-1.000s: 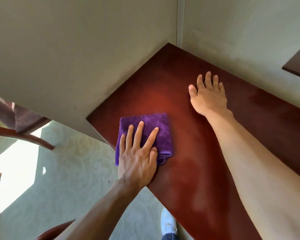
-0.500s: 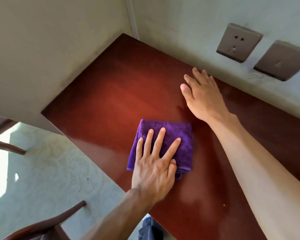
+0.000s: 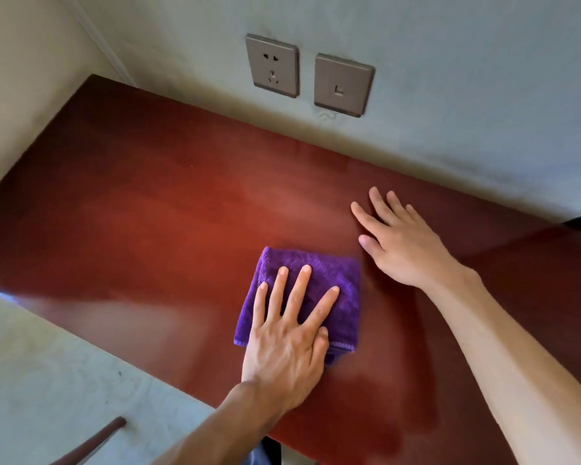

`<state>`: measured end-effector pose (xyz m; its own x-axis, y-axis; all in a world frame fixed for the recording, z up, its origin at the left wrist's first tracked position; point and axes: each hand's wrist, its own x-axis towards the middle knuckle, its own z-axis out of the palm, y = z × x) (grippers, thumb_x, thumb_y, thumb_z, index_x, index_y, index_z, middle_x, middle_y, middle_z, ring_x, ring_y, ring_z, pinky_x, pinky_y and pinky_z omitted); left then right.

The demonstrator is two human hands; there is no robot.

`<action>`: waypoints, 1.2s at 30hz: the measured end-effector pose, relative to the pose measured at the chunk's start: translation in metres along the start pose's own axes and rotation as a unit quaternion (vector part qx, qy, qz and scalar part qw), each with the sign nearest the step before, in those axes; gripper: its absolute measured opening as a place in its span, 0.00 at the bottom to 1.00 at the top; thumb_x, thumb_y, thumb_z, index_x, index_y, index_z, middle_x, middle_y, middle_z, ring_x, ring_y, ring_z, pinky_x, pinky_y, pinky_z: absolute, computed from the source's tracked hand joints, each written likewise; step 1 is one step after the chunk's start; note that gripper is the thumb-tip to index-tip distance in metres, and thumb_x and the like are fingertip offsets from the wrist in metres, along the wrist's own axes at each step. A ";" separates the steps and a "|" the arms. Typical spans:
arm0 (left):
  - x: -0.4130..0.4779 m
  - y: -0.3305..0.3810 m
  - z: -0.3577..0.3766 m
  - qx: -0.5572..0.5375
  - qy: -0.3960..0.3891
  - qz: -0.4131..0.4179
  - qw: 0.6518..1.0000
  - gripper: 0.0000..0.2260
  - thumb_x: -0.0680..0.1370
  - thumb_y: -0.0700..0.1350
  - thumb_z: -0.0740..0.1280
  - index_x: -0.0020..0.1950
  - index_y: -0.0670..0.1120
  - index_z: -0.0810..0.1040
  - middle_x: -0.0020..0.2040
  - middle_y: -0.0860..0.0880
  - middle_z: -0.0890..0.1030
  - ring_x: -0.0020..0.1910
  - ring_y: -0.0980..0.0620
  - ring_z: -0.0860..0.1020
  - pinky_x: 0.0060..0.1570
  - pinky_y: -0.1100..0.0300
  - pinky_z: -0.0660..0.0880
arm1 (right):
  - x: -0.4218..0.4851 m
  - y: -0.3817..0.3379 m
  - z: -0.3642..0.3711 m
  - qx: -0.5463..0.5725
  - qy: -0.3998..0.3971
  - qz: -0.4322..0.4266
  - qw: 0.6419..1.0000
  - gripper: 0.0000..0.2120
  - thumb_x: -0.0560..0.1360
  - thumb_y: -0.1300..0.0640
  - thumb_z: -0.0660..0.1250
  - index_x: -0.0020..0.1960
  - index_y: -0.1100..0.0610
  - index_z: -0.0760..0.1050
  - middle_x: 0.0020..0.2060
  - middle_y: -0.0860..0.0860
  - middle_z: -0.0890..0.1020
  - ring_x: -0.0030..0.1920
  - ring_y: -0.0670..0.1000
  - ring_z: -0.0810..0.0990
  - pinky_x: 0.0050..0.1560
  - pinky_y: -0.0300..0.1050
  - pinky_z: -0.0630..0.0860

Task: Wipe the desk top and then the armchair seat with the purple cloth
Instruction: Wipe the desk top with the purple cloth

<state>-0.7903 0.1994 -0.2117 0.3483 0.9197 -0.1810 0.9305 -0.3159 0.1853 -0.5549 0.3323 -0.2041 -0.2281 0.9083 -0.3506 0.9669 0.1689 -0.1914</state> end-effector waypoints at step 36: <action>-0.063 -0.040 -0.004 -0.046 -0.018 0.081 0.995 0.36 0.66 0.53 0.68 0.76 0.64 0.69 0.82 0.48 0.60 0.82 0.43 0.57 0.77 0.41 0.59 | 0.071 -0.164 -0.006 0.053 0.055 -0.079 0.994 0.26 0.82 0.41 0.56 0.80 0.41 0.60 0.82 0.55 0.58 0.81 0.62 0.55 0.80 0.59 0.51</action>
<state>-0.8497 0.1546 -0.2035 0.4991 0.8486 -0.1755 0.8478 -0.4362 0.3016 -0.7287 0.3711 -0.1925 -0.3564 0.9112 -0.2065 0.9012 0.2769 -0.3334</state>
